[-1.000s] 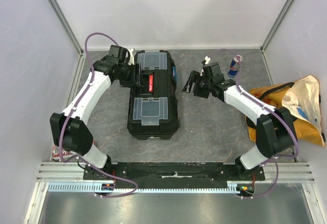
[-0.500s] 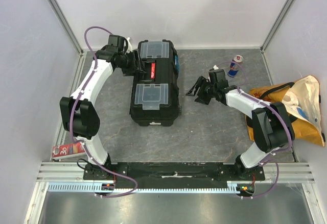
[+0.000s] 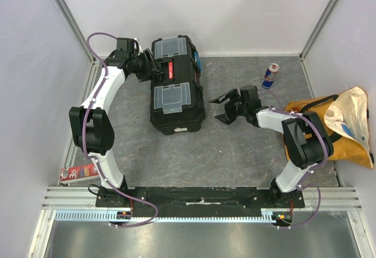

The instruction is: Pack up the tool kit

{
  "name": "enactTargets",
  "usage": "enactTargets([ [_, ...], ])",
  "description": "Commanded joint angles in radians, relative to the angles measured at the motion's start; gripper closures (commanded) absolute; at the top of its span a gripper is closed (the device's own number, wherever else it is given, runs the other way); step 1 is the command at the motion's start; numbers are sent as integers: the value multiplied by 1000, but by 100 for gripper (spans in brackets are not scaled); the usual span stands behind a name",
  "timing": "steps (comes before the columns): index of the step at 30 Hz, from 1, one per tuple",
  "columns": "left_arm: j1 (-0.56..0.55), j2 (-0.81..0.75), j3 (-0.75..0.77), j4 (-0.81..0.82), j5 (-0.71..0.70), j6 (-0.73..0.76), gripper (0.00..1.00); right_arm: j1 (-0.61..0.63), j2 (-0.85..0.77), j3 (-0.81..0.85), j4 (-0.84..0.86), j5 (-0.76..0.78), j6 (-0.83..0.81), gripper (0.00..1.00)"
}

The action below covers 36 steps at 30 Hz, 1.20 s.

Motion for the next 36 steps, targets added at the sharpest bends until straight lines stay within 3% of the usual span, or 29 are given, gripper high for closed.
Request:
enactTargets([
  [1, 26, 39, -15, 59, -31, -135, 83, -4, -11, -73, 228, -36, 304, 15],
  [5, 28, 35, -13, 59, -12, -94, 70, 0, -2, -156, 379, -48, 469, 14],
  [11, 23, 50, 7, 59, 39, -43, 59, 25, -2, -196, 502, -25, 627, 12],
  [23, -15, 33, 41, 37, 51, 35, 33, 71, -20, -192, 407, -36, 649, 11],
  [36, -14, 2, 38, 16, 36, 52, 31, 94, 67, -166, 448, -13, 626, 11],
])
